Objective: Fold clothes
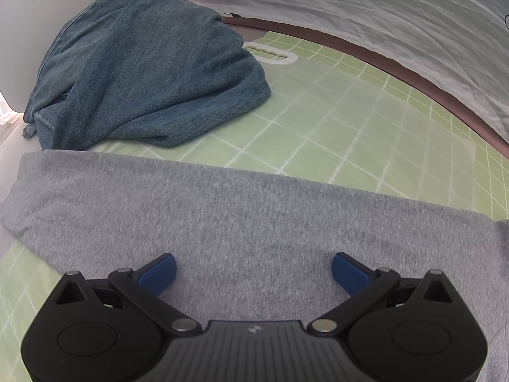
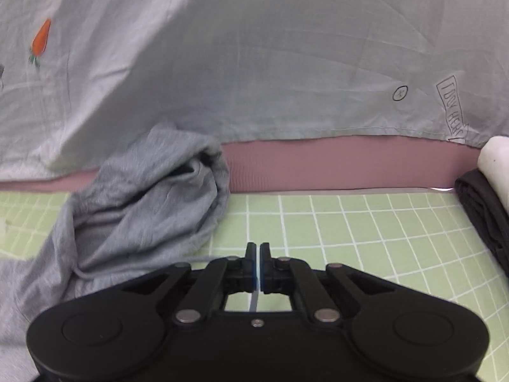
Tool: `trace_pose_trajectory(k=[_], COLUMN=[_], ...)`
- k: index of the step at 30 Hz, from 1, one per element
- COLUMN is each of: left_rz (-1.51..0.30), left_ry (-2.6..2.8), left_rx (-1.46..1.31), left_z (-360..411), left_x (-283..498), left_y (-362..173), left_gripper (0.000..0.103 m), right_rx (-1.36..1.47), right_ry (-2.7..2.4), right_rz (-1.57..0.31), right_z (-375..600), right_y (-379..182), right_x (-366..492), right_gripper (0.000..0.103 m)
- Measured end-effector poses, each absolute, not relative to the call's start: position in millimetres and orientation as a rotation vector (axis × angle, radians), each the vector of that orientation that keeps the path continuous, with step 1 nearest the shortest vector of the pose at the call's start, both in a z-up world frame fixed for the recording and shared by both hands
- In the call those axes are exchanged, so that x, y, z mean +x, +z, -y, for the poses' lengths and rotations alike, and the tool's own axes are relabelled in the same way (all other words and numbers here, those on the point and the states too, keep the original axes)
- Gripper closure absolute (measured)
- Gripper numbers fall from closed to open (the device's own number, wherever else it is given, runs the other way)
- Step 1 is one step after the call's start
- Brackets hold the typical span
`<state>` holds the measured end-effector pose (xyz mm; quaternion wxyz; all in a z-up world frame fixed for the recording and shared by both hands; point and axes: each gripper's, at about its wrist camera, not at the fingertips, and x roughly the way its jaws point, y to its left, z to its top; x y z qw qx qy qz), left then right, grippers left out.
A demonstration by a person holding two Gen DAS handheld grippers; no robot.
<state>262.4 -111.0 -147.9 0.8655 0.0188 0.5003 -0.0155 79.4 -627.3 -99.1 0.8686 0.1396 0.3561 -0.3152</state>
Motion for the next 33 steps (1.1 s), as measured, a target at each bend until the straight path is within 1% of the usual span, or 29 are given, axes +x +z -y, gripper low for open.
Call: trace_pose_trajectory(k=[2,3,6,7,11,12,14,17,25,27,28,29,31,33], left_rz=[-1.043,-1.042,-1.038,-1.037,-1.037,-1.037,-1.035,-1.034,-1.023,-1.021,-1.019,-1.018,-1.016,-1.016], left_ry=[-0.028,-0.025,-0.018,-0.018,-0.015,-0.015,-0.016,-0.015,-0.016,-0.014,-0.013,-0.012,-0.007,-0.005], left_rx=[0.037,0.036,0.033,0.032,0.031,0.031,0.032,0.031,0.031,0.030,0.029,0.028,0.026,0.025], left_z=[111.3,111.5,112.2,112.3,112.8,112.9,112.8,113.0,113.4,113.5,113.5,113.6,113.7,113.7], left_x=[261.4,261.1,260.2,260.0,260.0,259.9,259.7,259.8,259.2,258.7,258.4,258.2,258.1,258.0], left_y=[-148.0,-148.2,-148.5,-148.5,-148.7,-148.7,-149.0,-149.0,-148.7,-148.8,-148.9,-148.9,-148.9,-148.7], left_gripper=[0.000,0.000,0.000,0.000,0.000,0.000,0.000,0.000,0.000,0.000,0.000,0.000,0.000,0.000], right_rx=[0.347,0.347,0.382,0.389,0.304,0.303,0.311,0.319,0.381,0.399,0.408,0.417,0.422,0.416], right_ry=[-0.649,-0.653,-0.638,-0.618,-0.593,-0.586,-0.572,-0.578,-0.620,-0.631,-0.636,-0.641,-0.639,-0.628], right_rz=[-0.753,-0.773,-0.825,-0.839,-0.891,-0.903,-0.918,-0.930,-0.889,-0.876,-0.869,-0.863,-0.867,-0.884], right_z=[631.1,629.1,620.8,614.1,587.6,585.3,583.3,589.6,614.0,620.2,623.3,626.4,624.4,616.0], right_y=[-99.6,-103.0,-115.7,-121.1,-128.9,-131.1,-134.7,-135.2,-126.9,-124.6,-123.5,-122.3,-124.0,-128.9], right_x=[73.0,69.9,59.7,56.5,55.6,56.7,58.9,64.2,64.5,64.0,63.7,63.5,62.3,60.8], right_gripper=[0.074,0.071,0.071,0.072,0.075,0.078,0.092,0.103,0.103,0.101,0.096,0.088,0.082,0.082])
